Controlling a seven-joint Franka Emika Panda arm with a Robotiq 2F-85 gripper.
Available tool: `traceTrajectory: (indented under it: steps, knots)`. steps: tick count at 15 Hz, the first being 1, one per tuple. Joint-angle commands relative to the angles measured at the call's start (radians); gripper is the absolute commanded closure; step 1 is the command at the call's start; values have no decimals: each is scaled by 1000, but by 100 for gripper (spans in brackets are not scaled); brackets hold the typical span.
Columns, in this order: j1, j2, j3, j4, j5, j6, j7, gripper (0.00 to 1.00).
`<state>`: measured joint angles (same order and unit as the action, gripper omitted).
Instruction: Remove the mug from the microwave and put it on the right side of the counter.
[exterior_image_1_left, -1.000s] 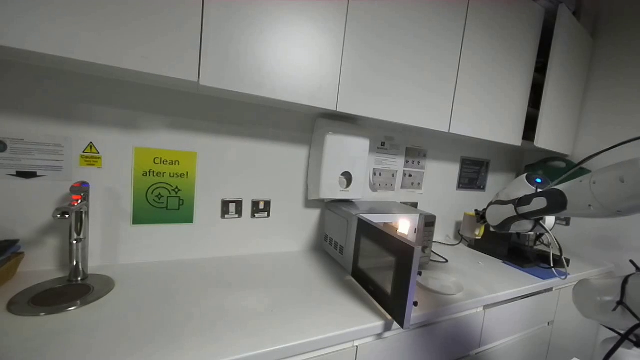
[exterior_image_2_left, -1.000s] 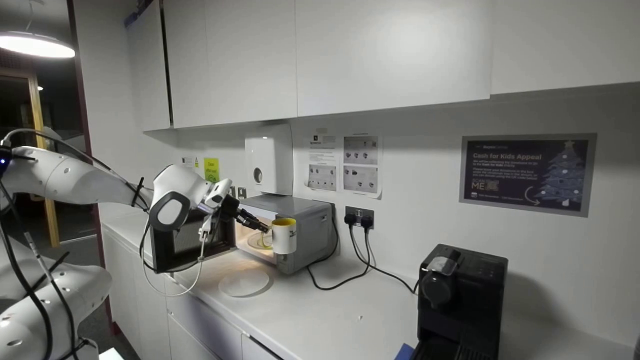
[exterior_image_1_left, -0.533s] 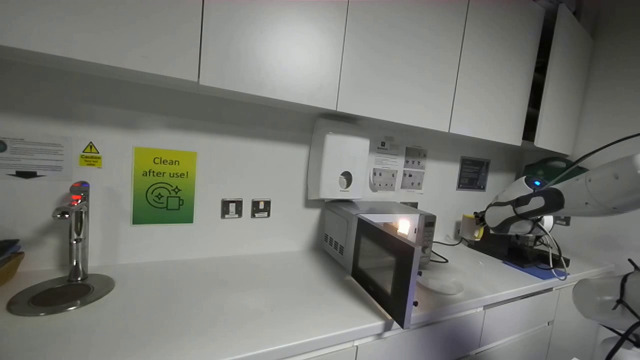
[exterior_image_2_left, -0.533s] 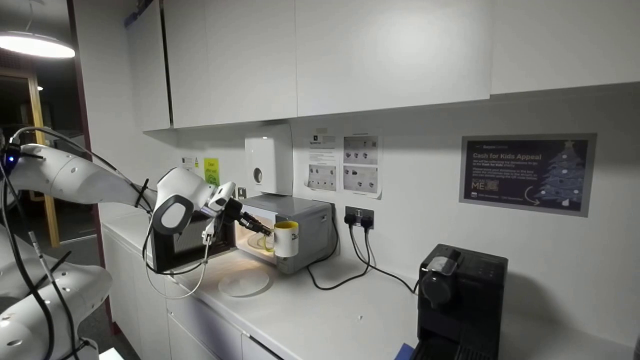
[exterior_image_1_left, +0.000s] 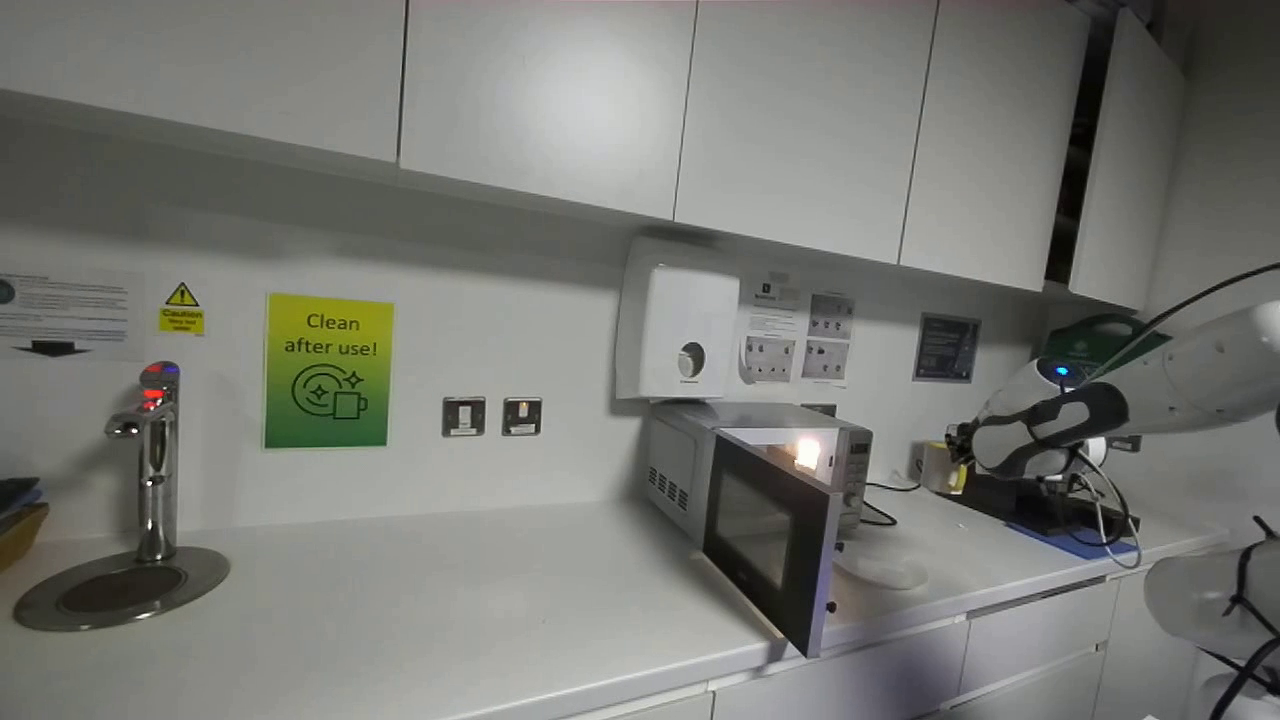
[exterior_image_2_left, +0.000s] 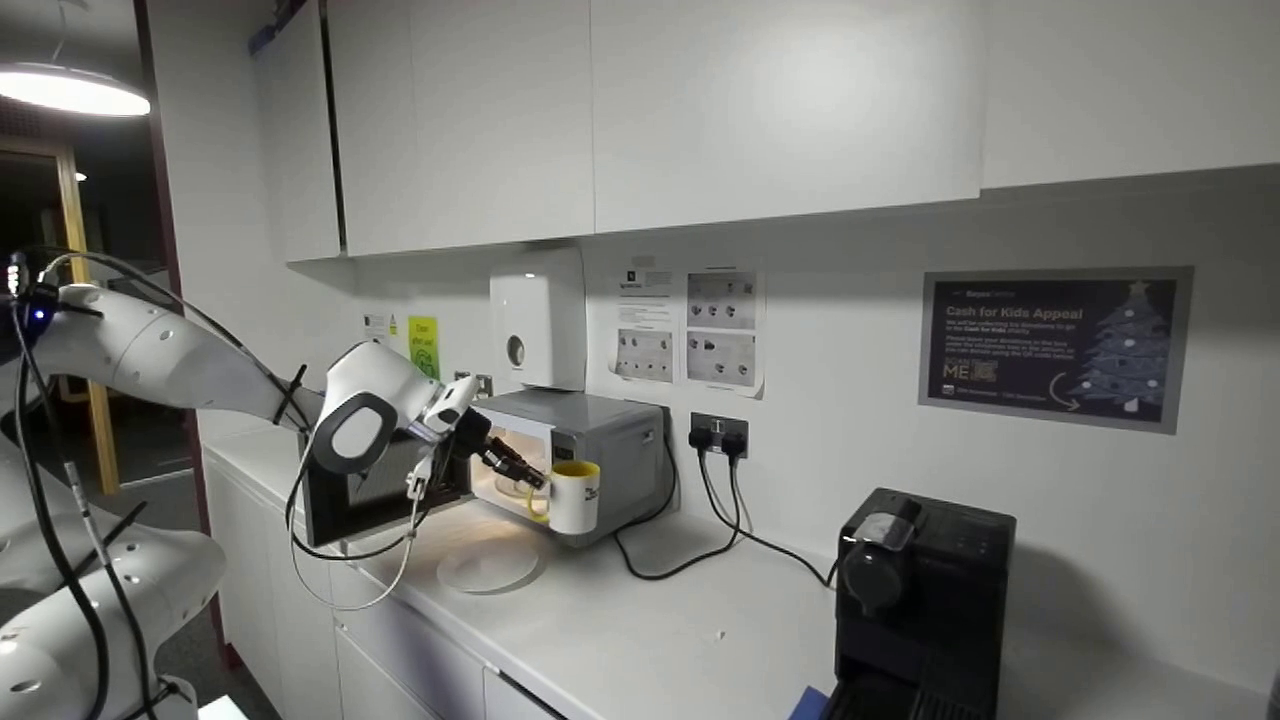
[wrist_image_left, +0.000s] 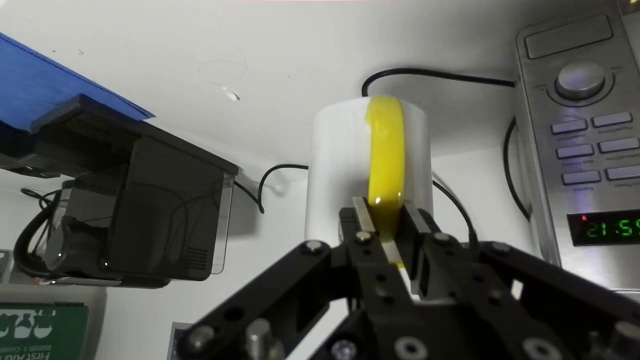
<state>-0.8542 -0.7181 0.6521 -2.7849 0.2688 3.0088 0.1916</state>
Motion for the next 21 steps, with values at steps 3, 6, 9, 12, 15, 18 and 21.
traceTrajectory:
  steps: [3,6,9,12,15,18,21]
  knots:
    - [-49,80,-58,5,-176,107,126,96]
    - [-89,128,-64,12,-210,147,145,96]
    - [-148,176,-43,16,-224,195,147,96]
    - [-235,223,14,18,-206,260,129,96]
    - [-350,252,101,20,-200,319,133,96]
    - [-489,251,218,21,-183,360,138,96]
    - [-653,218,363,28,-149,374,163,96]
